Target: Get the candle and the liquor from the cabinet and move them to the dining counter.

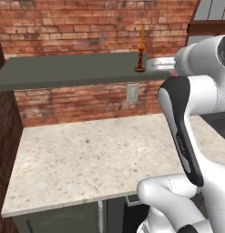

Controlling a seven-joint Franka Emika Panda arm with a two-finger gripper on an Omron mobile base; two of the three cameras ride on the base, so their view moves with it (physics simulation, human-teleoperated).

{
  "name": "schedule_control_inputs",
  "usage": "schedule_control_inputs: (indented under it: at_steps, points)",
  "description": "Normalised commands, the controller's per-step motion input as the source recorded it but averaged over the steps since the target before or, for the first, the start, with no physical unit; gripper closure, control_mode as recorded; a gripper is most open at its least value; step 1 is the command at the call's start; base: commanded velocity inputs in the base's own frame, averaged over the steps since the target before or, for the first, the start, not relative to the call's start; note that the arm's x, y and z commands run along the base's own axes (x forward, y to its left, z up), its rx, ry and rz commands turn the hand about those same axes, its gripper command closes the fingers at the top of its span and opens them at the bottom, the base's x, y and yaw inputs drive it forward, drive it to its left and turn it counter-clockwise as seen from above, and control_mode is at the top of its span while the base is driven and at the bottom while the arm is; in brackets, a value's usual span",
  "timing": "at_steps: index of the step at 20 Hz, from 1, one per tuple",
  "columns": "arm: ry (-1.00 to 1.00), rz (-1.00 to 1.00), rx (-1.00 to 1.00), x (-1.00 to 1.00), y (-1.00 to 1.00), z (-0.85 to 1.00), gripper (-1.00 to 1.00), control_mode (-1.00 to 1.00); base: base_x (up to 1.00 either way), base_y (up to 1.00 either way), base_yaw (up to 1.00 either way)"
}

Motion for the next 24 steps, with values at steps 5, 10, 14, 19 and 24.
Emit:
schedule_control_inputs:
  at_steps: [5, 10, 14, 19, 24]
  points:
    - [-0.08, 0.00, 0.00, 0.24, 0.00, 0.11, -1.00, -1.00, 0.00, 0.00, 0.00]
    - [0.00, 0.00, 0.00, 0.38, 0.00, 0.16, -1.00, -1.00, 0.00, 0.00, 0.00]
    - [0.02, 0.00, 0.00, 0.45, 0.00, 0.07, -1.00, -1.00, 0.00, 0.00, 0.00]
    - [0.00, 0.00, 0.00, 0.39, -0.01, 0.01, -1.00, -1.00, 0.00, 0.00, 0.00]
    - [0.00, 0.00, 0.00, 0.27, -0.02, 0.11, -1.00, -1.00, 0.00, 0.00, 0.00]
